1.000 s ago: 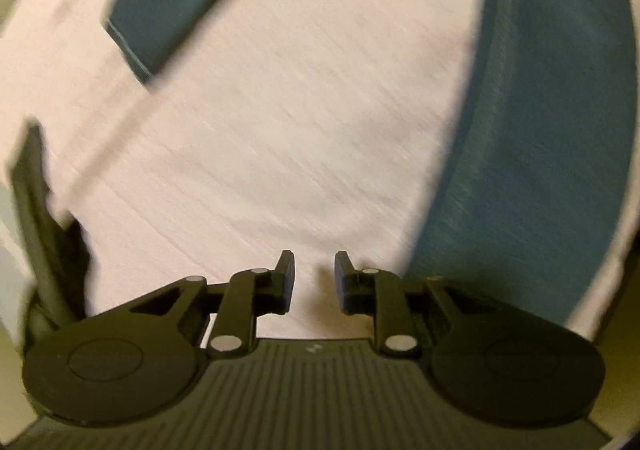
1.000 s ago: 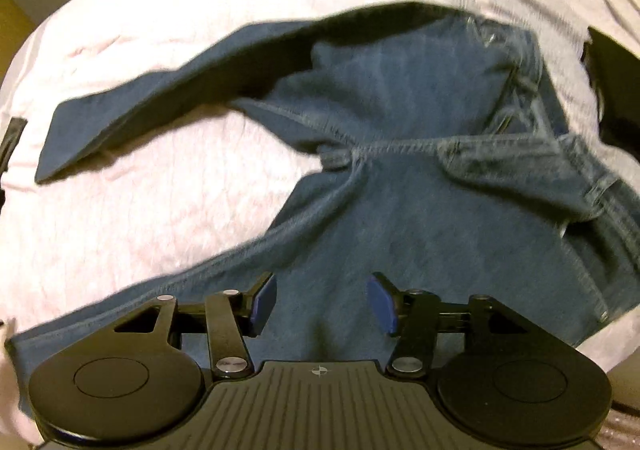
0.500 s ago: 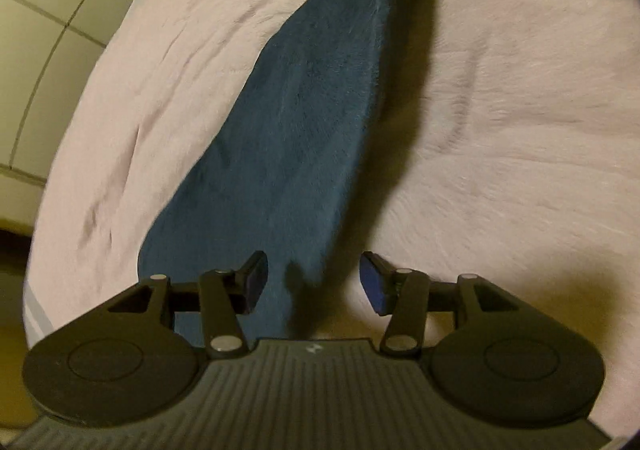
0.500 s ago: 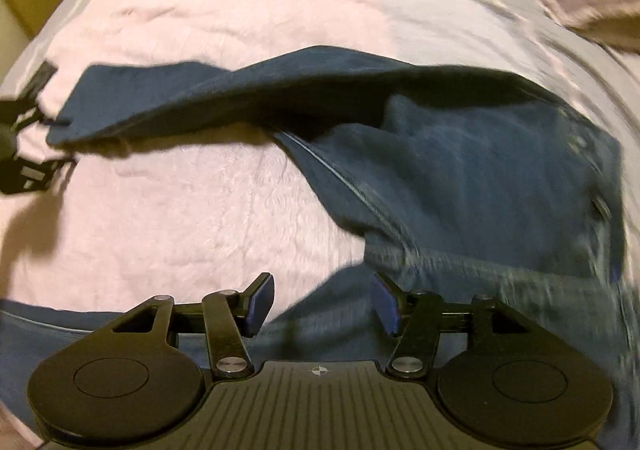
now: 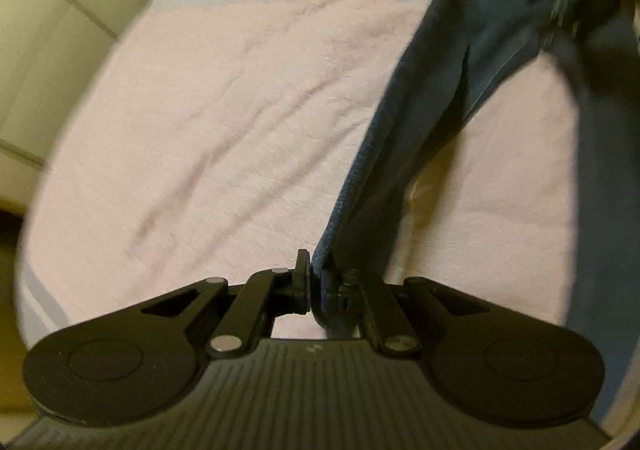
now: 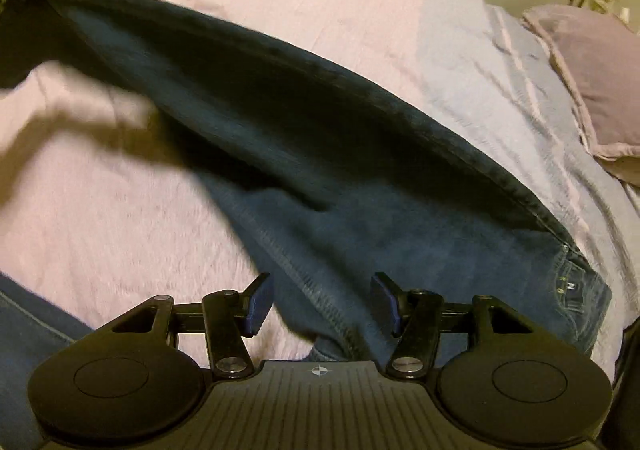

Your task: Fold clothes

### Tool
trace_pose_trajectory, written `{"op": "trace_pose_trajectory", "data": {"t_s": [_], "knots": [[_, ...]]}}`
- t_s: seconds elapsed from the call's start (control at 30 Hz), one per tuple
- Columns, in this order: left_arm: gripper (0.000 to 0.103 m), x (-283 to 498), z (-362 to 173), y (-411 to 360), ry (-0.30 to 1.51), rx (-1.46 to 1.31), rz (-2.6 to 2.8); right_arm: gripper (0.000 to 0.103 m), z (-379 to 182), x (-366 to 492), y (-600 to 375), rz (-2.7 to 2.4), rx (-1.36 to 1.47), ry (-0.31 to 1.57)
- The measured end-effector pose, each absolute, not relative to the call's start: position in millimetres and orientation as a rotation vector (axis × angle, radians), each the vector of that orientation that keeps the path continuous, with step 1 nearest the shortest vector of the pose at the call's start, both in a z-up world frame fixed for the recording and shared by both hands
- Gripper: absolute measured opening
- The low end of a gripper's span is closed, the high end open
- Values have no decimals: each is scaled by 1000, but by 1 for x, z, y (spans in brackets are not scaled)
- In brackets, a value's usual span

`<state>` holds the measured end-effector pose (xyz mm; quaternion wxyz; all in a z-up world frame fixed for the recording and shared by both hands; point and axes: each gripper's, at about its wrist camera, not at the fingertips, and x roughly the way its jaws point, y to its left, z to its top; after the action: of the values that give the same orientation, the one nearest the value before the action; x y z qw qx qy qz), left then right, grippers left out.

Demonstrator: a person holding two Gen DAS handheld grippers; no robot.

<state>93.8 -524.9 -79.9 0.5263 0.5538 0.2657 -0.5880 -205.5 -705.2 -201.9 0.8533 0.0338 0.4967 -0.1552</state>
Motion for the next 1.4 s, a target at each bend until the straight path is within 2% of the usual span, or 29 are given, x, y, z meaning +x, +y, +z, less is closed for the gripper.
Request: {"op": "trace_pose_trajectory", "data": {"t_s": [0.03,0.07,0.1,0.17,0.4,0.57,0.8,0.93,1.13,1.23,1.27,1.37,1.4], "knots": [[8,101,-77,-531,652,1336,-1400,57,-199,-207,-706,-328,80,1036],[18,109,-84,-539,623,1349,-1346,57,-197,-207,-706,-329,86,1029],[37,118,-92,-547,594,1361,-1291,58,-195,-207,-706,-330,89,1025],[47,131,-116,-559,569,1397,-1189,58,-192,-207,-706,-333,95,1019],[50,127,-213,-527,431,1650,-985,58,-192,-216,-700,-346,108,1030],[50,168,-209,-507,467,1493,-808,59,-199,-214,-684,-319,125,1073],[52,204,-181,-487,367,1360,-685,59,-201,-189,-660,-252,95,1073],[56,194,-210,-467,321,1443,-868,59,-205,-175,-652,-230,80,1069],[56,130,-285,-451,91,1677,-1193,59,-220,-163,-642,-209,74,1102],[56,124,-318,-461,14,1740,-1201,59,-226,-162,-637,-197,26,1119],[52,125,-326,-465,3,1747,-1180,59,-228,-162,-636,-197,1,1126],[31,140,-334,-477,50,1720,-1110,59,-237,-160,-636,-209,-85,1157],[14,144,-332,-478,81,1723,-1105,59,-239,-160,-636,-210,-117,1165]]}}
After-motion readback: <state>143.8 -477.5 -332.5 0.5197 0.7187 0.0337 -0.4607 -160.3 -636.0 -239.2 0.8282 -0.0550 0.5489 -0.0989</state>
